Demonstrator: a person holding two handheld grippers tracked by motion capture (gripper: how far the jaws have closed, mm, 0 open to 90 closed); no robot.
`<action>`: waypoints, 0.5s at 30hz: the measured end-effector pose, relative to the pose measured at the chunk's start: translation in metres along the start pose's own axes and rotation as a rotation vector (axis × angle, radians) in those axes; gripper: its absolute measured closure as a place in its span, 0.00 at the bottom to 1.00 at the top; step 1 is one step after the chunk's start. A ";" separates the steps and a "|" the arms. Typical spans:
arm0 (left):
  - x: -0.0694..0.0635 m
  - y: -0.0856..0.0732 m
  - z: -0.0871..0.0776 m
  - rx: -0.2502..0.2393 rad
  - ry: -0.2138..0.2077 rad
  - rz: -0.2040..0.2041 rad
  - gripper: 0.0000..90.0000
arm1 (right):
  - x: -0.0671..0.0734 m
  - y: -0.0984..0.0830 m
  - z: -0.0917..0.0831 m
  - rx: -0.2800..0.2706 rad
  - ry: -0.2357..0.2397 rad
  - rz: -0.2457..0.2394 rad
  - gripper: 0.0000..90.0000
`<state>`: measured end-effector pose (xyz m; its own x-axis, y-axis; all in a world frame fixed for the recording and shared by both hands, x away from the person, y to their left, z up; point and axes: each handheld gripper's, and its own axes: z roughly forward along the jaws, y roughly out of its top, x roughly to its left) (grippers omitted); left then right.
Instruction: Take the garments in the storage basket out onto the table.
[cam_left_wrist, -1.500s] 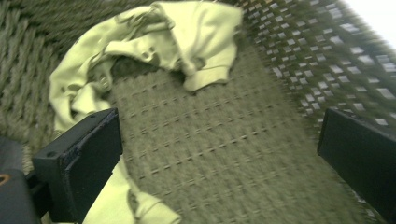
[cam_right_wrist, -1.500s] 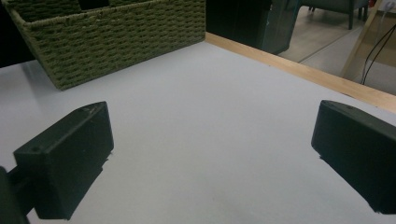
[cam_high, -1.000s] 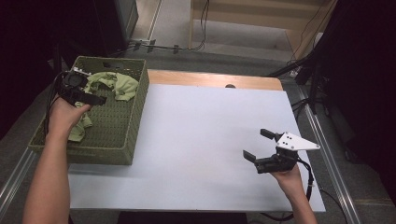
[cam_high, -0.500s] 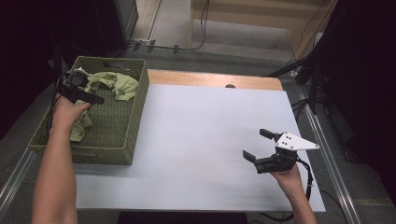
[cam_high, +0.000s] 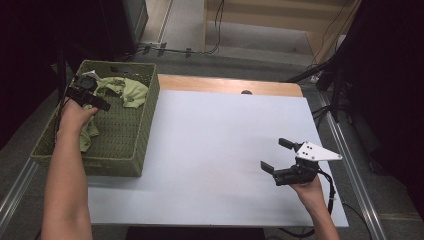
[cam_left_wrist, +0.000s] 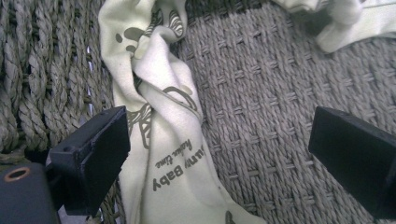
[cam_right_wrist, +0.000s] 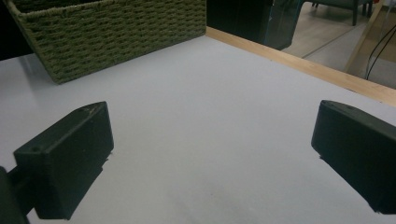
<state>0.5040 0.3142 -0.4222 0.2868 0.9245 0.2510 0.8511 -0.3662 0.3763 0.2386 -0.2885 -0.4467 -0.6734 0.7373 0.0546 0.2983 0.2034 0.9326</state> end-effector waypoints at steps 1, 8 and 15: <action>0.001 0.000 0.001 0.008 0.001 -0.002 0.07 | 0.000 0.000 0.000 0.004 -0.002 0.007 0.00; 0.003 0.003 0.006 0.023 0.026 0.000 0.07 | 0.000 -0.001 0.002 0.013 -0.002 0.011 0.00; 0.002 0.005 0.011 0.050 0.046 0.018 0.08 | 0.000 -0.001 0.003 0.012 -0.001 0.004 0.00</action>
<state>0.5134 0.3159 -0.4297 0.2831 0.9114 0.2988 0.8671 -0.3764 0.3263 0.2408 -0.2869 -0.4491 -0.6714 0.7388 0.0579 0.3088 0.2078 0.9281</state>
